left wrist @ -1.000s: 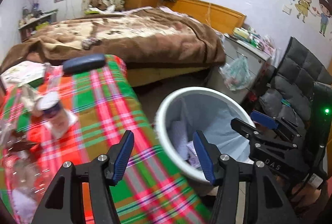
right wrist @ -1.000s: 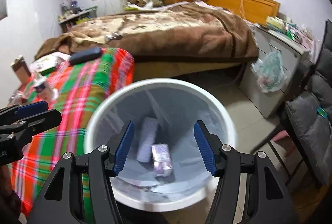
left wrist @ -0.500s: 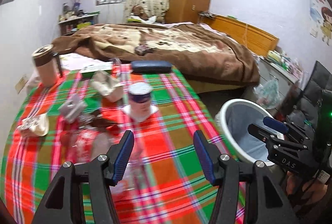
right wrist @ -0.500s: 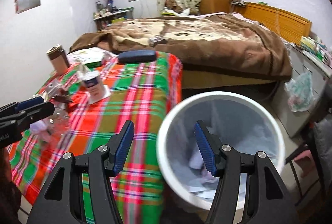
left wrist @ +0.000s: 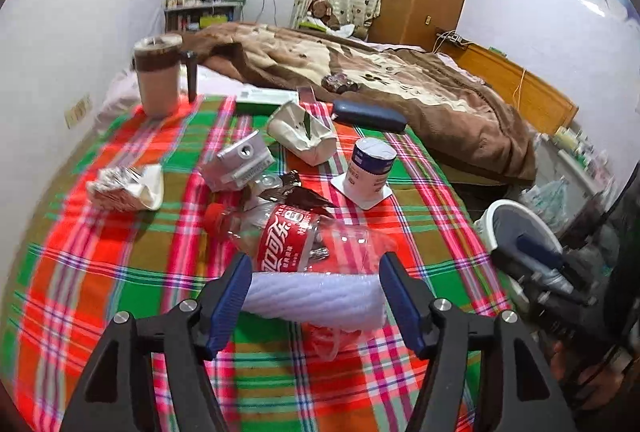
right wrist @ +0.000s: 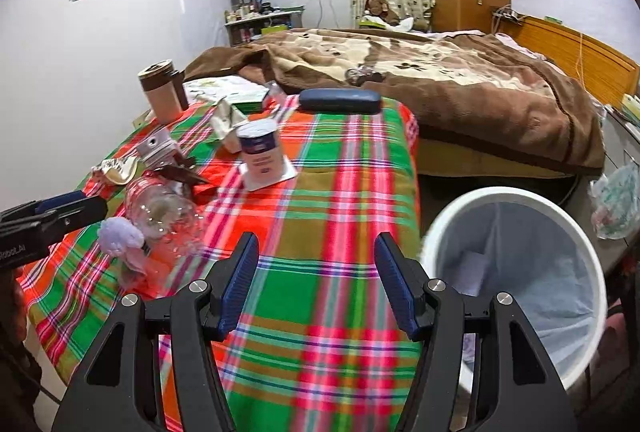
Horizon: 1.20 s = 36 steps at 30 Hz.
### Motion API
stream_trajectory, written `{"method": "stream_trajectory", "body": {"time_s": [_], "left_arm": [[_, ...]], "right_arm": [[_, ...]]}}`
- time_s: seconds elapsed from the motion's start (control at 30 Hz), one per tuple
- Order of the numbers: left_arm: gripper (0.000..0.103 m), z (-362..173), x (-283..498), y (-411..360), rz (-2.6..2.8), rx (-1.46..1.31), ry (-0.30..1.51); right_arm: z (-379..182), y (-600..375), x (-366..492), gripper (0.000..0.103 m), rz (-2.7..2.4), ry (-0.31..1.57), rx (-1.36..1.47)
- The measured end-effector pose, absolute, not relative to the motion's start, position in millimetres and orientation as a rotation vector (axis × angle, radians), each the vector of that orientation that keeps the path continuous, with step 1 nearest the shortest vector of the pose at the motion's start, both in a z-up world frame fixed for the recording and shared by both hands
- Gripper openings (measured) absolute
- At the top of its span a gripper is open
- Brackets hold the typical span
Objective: Collect trash
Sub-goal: 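Grasp a second foam net with the left tool while the right tool grasps the clear plastic cup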
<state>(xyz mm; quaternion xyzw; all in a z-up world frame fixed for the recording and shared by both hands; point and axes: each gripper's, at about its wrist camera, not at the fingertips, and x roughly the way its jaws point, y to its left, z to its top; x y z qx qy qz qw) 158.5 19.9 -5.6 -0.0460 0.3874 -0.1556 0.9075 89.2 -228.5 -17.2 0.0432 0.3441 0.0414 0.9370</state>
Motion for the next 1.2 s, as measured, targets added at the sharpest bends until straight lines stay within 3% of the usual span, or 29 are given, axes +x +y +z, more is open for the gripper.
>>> {"method": "stream_trajectory", "body": {"time_s": [0.4, 0.7, 0.93, 1.2], "left_arm": [[0.066, -31.5, 184.2, 16.8, -0.453, -0.11, 0.927], [0.066, -41.2, 166.5, 54.6, -0.394, -0.044, 0.972], [0.066, -60.3, 164.0, 89.3, -0.367, -0.162, 1.032], [0.066, -63.8, 142.3, 66.5, -0.44, -0.185, 1.032]], "right_arm": [[-15.9, -202.5, 91.9, 0.061, 0.109, 0.712, 0.05], [-18.7, -180.8, 95.4, 0.061, 0.156, 0.73, 0.04], [-26.8, -155.8, 93.8, 0.061, 0.235, 0.761, 0.019], [-26.1, -149.6, 88.3, 0.061, 0.233, 0.756, 0.01]]}}
